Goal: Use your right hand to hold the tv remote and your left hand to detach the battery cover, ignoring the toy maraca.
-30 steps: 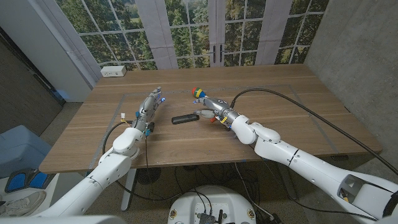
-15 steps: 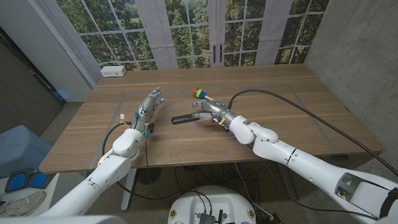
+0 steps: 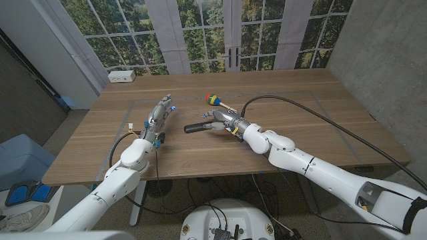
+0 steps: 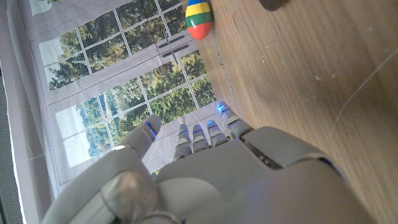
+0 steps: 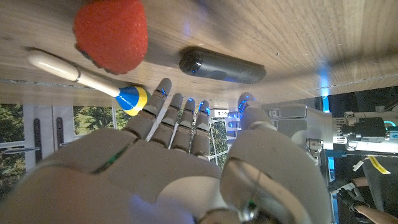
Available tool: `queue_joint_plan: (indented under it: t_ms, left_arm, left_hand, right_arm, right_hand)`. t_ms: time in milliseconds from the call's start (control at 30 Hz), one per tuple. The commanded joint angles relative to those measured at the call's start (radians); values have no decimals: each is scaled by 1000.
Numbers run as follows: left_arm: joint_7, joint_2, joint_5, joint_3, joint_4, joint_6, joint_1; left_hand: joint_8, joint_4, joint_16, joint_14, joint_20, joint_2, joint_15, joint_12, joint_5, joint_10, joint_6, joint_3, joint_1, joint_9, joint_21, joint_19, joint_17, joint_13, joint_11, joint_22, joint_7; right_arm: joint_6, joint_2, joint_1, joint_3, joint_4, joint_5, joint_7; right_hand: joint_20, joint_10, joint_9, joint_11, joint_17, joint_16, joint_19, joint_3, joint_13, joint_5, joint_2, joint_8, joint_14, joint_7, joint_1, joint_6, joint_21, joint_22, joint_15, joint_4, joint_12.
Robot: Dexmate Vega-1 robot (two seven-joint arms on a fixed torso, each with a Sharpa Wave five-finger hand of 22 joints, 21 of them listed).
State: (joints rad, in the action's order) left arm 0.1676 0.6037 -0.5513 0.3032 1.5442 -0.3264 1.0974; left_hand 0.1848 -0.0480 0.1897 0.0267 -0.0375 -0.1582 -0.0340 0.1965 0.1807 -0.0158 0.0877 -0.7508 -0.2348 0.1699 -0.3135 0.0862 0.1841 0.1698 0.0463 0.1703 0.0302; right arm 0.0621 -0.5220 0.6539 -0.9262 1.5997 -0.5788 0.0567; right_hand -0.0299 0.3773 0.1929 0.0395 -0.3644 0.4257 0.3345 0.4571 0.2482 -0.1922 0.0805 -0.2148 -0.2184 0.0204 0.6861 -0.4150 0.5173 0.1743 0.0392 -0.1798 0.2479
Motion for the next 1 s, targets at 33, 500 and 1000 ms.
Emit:
queue_joint_plan:
  t_ms: [33,500,1000]
  left_arm:
    - [-9,3,4,1,-3,-3,-2]
    - [-14,3,0,-4,-11,-12,0]
    - [-28,3,-9,-7,-27,-20,-8]
  left_hand:
    - [-4,-9,6,-3,-40,-42,-51,-2,-3,-2,11,-2,8,2,5,6,3,6,-1,5,-1]
    - [-5,-11,4,-2,-40,-39,-52,-3,-4,-2,11,2,10,2,10,7,1,6,0,5,-1]
    - [-6,-7,2,-2,-39,-37,-51,-4,-4,0,8,4,7,2,14,8,-3,6,-1,4,2]
  right_arm:
    - [50,18,-13,-36,-7,-86,28]
    - [185,67,-56,-101,-40,-187,-37]
    - [275,99,-100,-177,-89,-287,-46]
  right_hand:
    - [1,16,4,1,-2,8,13,0,4,4,3,-6,-19,-1,34,-14,-6,5,71,-7,9]
    - [15,34,4,15,-9,15,20,6,15,6,4,-5,-22,15,88,-13,-9,5,82,-6,20]
    - [24,71,5,30,-29,46,23,-5,34,7,18,-9,-61,19,105,-25,-13,6,96,9,42]
